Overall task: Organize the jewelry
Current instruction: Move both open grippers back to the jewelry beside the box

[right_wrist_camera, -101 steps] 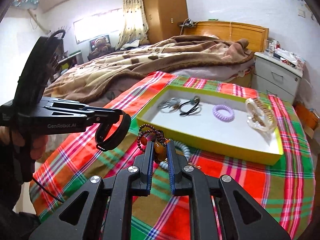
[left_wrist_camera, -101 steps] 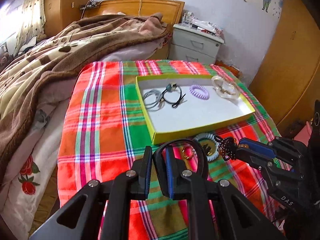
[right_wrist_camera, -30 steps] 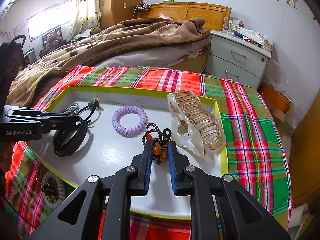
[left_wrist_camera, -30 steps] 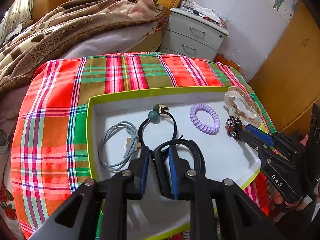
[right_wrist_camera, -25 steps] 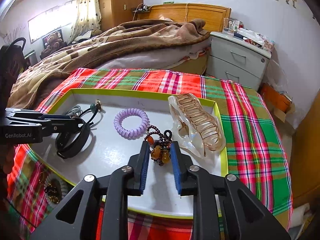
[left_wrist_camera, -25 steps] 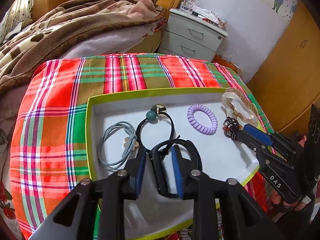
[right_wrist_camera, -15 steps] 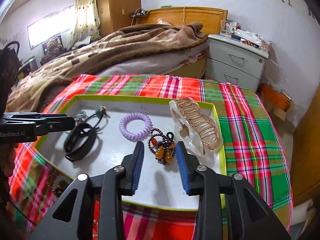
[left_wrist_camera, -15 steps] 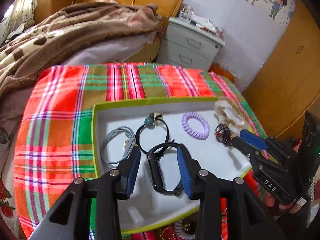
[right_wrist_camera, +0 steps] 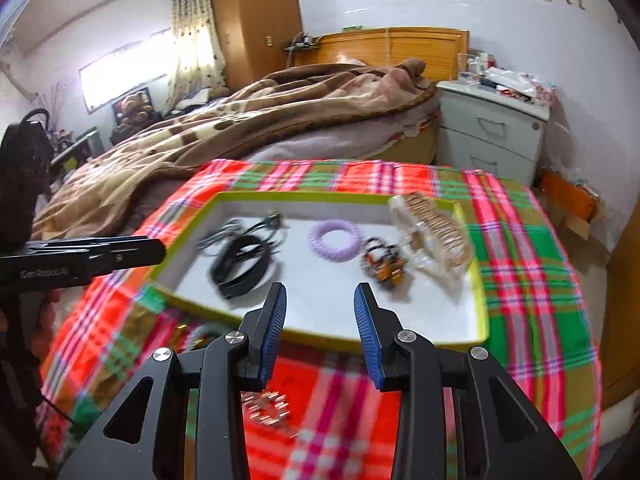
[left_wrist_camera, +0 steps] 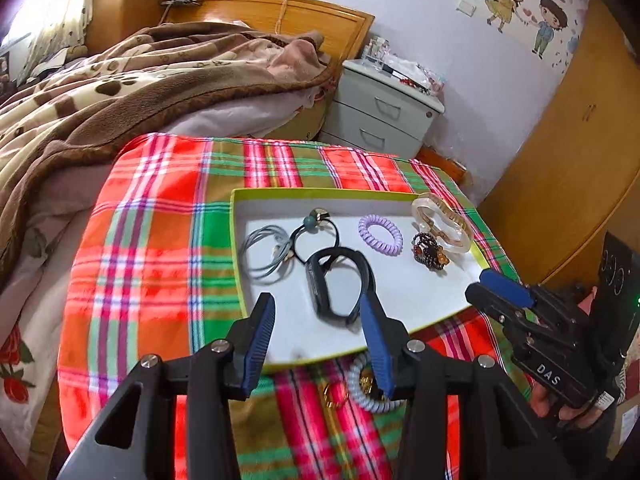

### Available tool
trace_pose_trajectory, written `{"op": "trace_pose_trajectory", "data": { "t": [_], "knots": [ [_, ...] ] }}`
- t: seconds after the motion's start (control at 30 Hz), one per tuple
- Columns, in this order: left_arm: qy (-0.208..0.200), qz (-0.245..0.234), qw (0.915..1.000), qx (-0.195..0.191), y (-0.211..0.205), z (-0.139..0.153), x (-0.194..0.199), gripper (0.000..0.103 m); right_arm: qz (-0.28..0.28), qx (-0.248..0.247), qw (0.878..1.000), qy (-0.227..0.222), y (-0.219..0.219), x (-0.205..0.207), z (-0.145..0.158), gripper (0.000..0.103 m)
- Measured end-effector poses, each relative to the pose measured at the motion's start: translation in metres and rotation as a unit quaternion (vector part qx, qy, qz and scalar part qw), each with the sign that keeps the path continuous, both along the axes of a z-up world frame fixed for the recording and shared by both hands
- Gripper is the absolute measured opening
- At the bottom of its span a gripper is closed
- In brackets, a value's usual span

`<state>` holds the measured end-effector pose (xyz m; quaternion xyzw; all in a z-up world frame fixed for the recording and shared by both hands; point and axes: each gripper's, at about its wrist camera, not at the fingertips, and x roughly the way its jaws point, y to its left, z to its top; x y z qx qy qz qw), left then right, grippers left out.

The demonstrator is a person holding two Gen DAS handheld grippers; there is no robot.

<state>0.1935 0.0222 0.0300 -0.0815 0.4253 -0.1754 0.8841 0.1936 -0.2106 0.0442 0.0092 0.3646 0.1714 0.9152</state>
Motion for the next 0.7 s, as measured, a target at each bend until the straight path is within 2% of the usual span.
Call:
{"op": "trace_pose_trajectory", "data": {
  "t": [0.3, 0.47, 0.7],
  "knots": [
    [0.008, 0.011, 0.9999, -0.008, 0.018, -0.010, -0.030, 0.047, 0.063, 0.014, 0.997, 0.041, 0.040, -0.013, -0.019, 0.036],
    [0.009, 0.018, 0.9997, -0.014, 0.028, -0.014, -0.042, 0.047, 0.066, 0.025, 0.995, 0.064, 0.048, -0.007, -0.028, 0.036],
    [0.018, 0.024, 0.9994, -0.015, 0.038, -0.023, -0.050, 0.047, 0.047, 0.011, 0.995, 0.089, 0.050, 0.007, -0.038, 0.036]
  ]
}}
